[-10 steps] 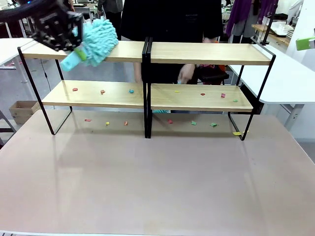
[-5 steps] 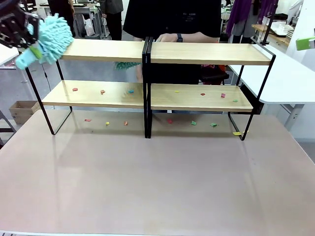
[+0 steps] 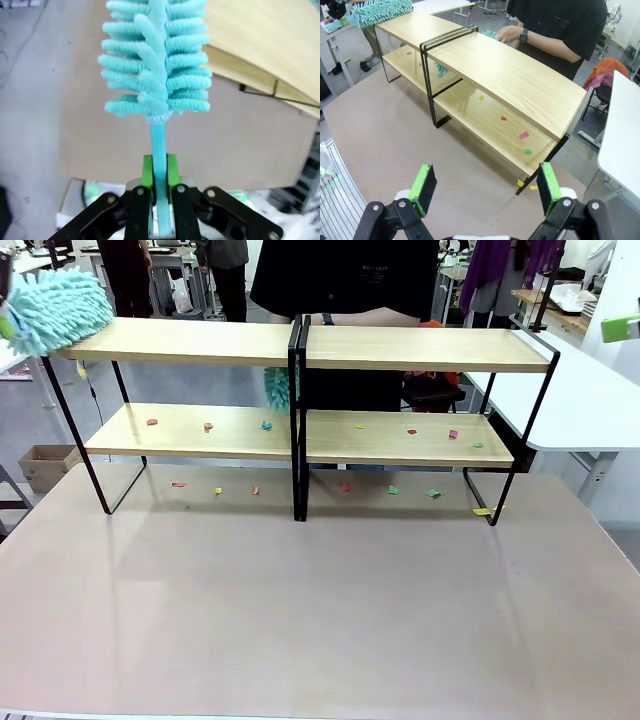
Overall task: Clean the shelves.
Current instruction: Clean a randomly selected level of the Shelf with the Duster.
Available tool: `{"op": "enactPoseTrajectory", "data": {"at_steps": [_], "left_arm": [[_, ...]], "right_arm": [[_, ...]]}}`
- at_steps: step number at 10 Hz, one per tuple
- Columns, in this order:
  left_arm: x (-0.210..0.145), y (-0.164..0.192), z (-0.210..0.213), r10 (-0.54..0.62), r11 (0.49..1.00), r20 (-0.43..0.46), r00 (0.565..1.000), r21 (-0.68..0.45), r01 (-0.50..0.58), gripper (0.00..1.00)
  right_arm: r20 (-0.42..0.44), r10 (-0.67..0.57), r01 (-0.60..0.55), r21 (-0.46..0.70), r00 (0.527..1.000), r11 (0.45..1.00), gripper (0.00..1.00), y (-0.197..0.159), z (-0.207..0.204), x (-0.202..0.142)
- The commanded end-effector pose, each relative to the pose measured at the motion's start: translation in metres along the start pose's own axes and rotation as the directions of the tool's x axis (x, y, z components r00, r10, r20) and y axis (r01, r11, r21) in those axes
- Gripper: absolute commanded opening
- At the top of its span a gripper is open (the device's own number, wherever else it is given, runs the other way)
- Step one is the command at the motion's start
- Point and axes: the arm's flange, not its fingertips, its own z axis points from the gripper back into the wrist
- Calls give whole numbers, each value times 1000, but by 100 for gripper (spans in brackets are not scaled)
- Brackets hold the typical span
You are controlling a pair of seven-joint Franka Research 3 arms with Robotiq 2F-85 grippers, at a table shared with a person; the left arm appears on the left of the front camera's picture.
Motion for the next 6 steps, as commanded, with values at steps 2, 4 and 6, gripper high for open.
{"op": "enactPoseTrajectory", "data": {"at_steps": [2, 4, 6], "left_arm": [[-23, 21, 43, -170, 975, 52, 984, -134, 175, 13], [-34, 38, 60, -222, 957, 84, 971, -170, 234, 13], [-47, 49, 68, -300, 896, 78, 951, -319, 309, 13]], "right_arm": [[5, -1, 1, 4, 1000, 1000, 100, -1, 0, 0], [5, -1, 1, 4, 1000, 1000, 100, -1, 0, 0], [5, -1, 1, 4, 1000, 1000, 100, -1, 0, 0]]}}
